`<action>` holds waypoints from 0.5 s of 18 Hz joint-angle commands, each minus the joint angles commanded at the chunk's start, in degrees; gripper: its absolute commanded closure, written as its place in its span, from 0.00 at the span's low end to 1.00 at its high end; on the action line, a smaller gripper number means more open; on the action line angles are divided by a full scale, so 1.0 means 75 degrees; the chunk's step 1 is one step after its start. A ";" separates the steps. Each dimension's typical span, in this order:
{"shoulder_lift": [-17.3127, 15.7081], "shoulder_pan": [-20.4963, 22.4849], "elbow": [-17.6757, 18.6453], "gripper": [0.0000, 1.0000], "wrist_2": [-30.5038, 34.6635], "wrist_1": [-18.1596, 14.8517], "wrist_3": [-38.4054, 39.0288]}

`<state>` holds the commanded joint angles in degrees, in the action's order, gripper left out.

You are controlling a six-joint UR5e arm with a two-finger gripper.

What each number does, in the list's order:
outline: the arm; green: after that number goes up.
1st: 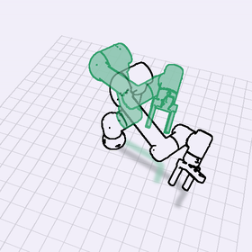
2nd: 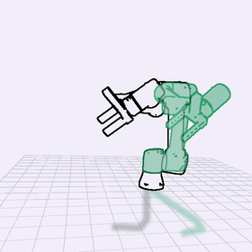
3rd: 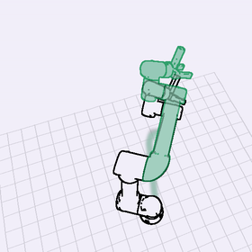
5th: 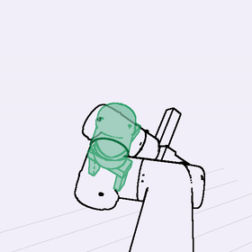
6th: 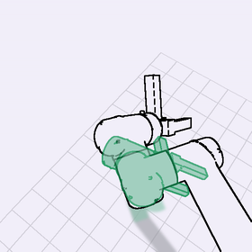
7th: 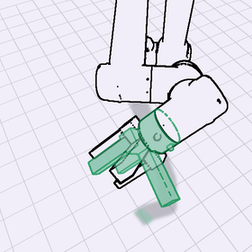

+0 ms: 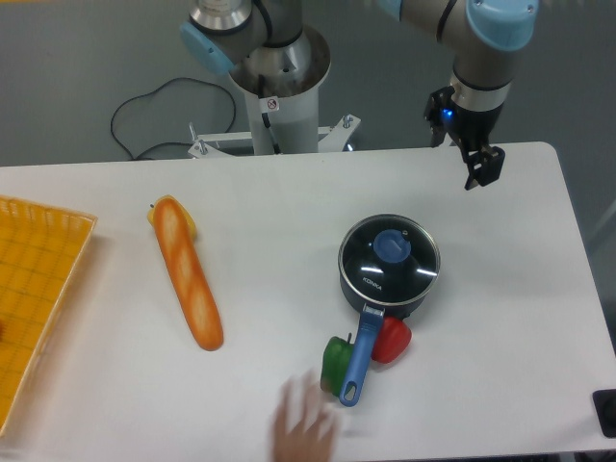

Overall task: Open the lid
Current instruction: 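Move the open gripper toward the black pot's lid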

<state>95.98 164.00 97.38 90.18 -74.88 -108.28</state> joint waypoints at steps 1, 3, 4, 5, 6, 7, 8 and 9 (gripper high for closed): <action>0.0000 -0.0012 0.0012 0.00 0.0000 0.0000 0.0000; 0.0000 -0.0012 0.0012 0.00 0.0000 0.0000 0.0000; 0.0000 -0.0012 0.0012 0.00 -0.0058 0.0000 0.0000; 0.0000 -0.0012 0.0000 0.00 -0.0163 0.0000 0.0000; 0.0000 -0.0023 0.0000 0.00 -0.0210 -0.0012 0.0012; -0.0012 -0.0035 0.0000 0.00 -0.0223 -0.0023 0.0012; -0.0023 -0.0047 0.0012 0.00 -0.0223 -0.0023 0.0012; -0.0023 -0.0047 0.0035 0.00 -0.0234 -0.0023 0.0012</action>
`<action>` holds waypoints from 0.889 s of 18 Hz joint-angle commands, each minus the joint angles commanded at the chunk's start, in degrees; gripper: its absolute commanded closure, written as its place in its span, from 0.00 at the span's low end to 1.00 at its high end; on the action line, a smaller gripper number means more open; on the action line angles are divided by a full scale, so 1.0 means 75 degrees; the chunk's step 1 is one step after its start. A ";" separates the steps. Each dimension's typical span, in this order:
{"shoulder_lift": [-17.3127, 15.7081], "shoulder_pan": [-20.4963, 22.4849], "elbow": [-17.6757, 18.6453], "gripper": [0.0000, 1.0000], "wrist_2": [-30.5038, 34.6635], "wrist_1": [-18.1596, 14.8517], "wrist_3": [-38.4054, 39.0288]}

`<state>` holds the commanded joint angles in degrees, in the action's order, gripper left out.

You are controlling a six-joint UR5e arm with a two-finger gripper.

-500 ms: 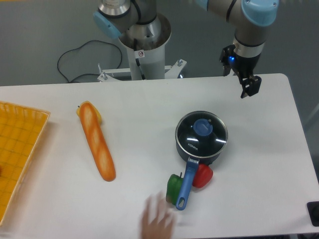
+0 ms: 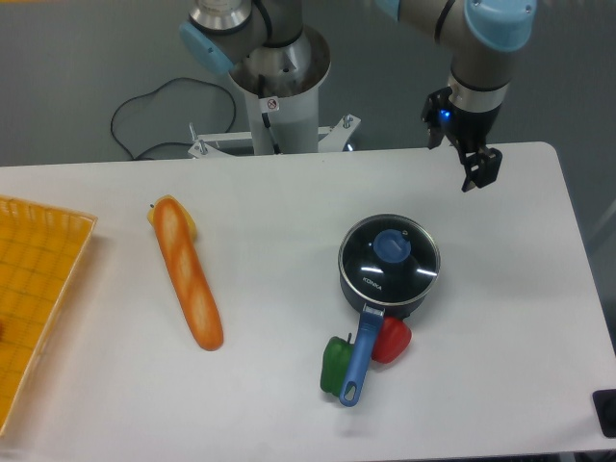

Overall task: Open the lid
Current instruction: 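Move the open gripper toward the black pot's lid, then lower the gripper over the blue knob on the glass lid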

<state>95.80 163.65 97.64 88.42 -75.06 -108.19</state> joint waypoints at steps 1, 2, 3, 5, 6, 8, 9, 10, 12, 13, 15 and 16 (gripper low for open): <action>0.0012 0.0012 0.0047 0.00 0.0000 0.0000 0.0081; 0.0000 0.0012 0.0152 0.00 0.0000 -0.0023 0.0105; -0.0035 0.0047 0.0269 0.00 -0.0023 0.0000 0.0094; -0.0047 0.0094 0.0282 0.00 -0.0210 0.0023 0.0105; -0.0035 0.0117 0.0281 0.00 -0.0385 0.0023 0.0105; -0.0070 0.0082 0.0317 0.00 -0.0539 -0.0011 0.0105; -0.0070 0.0059 0.0340 0.00 -0.0574 -0.0012 0.0105; -0.0070 0.0059 0.0352 0.00 -0.0702 -0.0012 0.0105; -0.0070 0.0035 0.0375 0.00 -0.1181 0.0023 0.0164; -0.0082 0.0035 0.0387 0.00 -0.1300 0.0081 0.0292; -0.0070 0.0023 0.0352 0.00 -0.1266 0.0094 0.0352; -0.0036 0.0012 0.0282 0.00 -0.1173 0.0094 0.0328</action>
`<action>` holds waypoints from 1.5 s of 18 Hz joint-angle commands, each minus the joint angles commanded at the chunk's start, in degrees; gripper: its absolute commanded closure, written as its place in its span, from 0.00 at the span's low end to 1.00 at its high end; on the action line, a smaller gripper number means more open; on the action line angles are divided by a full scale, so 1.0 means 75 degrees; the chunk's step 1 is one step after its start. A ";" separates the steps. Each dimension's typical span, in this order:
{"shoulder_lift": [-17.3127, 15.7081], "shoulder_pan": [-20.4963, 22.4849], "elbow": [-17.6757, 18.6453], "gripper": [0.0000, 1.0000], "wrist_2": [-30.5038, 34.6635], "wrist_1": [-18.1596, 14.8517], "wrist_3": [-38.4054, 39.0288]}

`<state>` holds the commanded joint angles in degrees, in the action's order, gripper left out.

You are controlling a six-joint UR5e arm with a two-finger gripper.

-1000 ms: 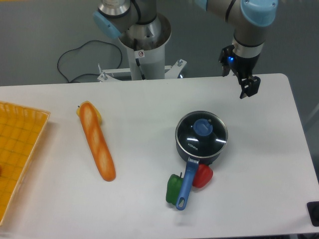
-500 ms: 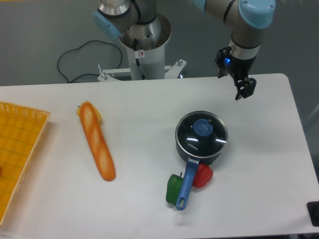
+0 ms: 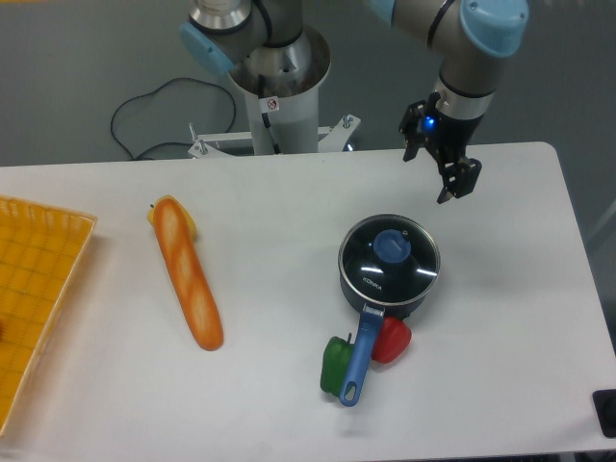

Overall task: Open the lid
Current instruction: 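Lower the gripper over the blue knob on the glass lid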

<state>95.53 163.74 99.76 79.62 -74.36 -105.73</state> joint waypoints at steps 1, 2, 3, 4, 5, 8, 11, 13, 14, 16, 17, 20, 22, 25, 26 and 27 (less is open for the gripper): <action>0.0047 -0.0023 -0.0105 0.00 0.0105 0.0012 -0.0081; 0.0128 -0.0163 -0.0419 0.00 0.0269 -0.0011 -0.0082; 0.0408 -0.0477 -0.0736 0.00 0.0456 -0.0116 -0.0036; 0.0561 -0.0829 -0.0867 0.00 0.0632 -0.0140 0.0034; 0.0621 -0.0971 -0.0879 0.00 0.0808 -0.0129 0.0151; 0.0668 -0.1055 -0.0973 0.00 0.0927 -0.0129 0.0386; 0.0774 -0.1102 -0.0973 0.00 0.0950 -0.0129 0.0398; 0.0809 -0.1113 -0.0950 0.00 0.0985 -0.0059 0.0422; 0.0844 -0.1113 -0.0962 0.00 0.0974 -0.0024 0.0433; 0.0879 -0.1113 -0.0950 0.00 0.0962 0.0000 0.0445; 0.0879 -0.1113 -0.0927 0.00 0.0962 0.0012 0.0480; 0.0996 -0.1137 -0.0868 0.00 0.0950 0.0175 0.0574; 0.1089 -0.1242 -0.0763 0.00 0.0962 0.0572 0.0690; 0.1230 -0.1347 -0.0716 0.00 0.0950 0.0902 0.1217; 0.1277 -0.1383 -0.0716 0.00 0.0962 0.0902 0.1242; 0.1312 -0.1395 -0.0704 0.00 0.0973 0.0902 0.1242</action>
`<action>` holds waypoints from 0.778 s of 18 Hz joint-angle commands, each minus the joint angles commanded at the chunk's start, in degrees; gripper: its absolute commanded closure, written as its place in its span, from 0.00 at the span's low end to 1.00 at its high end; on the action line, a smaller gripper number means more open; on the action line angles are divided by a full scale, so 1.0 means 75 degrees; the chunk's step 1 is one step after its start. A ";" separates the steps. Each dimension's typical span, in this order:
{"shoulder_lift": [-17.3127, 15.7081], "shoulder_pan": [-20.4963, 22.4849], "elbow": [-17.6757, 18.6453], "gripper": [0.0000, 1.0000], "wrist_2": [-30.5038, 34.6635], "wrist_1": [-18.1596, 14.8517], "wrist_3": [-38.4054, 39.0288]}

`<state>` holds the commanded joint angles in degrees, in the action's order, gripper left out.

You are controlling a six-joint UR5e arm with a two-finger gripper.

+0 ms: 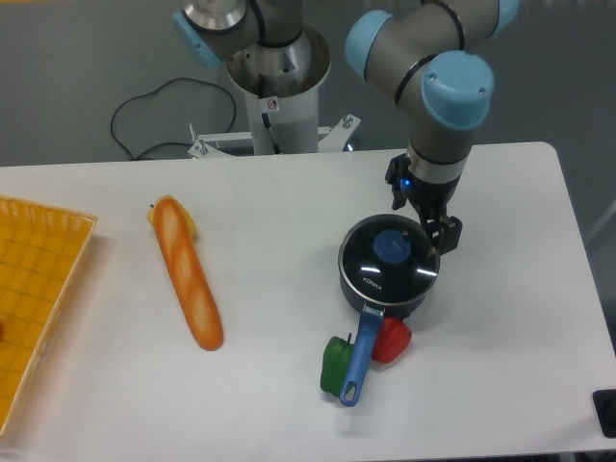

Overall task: Open the lid
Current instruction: 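Lower the gripper over the blue knob on the glass lid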

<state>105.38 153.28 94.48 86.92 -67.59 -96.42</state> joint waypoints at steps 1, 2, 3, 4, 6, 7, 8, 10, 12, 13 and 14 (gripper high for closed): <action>0.0000 0.0000 0.0023 0.00 0.0047 0.0000 0.0000; 0.0012 -0.0012 0.0035 0.00 0.0163 0.0012 0.0000; 0.0024 -0.0093 0.0035 0.00 0.0315 0.0012 0.0000; 0.0059 -0.0187 0.0035 0.00 0.0421 0.0012 0.0000; 0.0094 -0.0234 0.0059 0.00 0.0481 0.0000 0.0012; 0.0094 -0.0234 0.0128 0.00 0.0492 0.0000 0.0023; 0.0094 -0.0246 0.0257 0.00 0.0481 0.0000 0.0047; 0.0094 -0.0246 0.0386 0.00 0.0481 0.0012 0.0210; 0.0094 -0.0258 0.0364 0.00 0.0480 0.0012 0.0188; 0.0106 -0.0258 0.0363 0.00 0.0481 0.0035 0.0188; 0.0141 -0.0258 0.0375 0.00 0.0481 0.0070 0.0222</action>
<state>106.43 151.35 97.29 90.53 -67.06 -94.75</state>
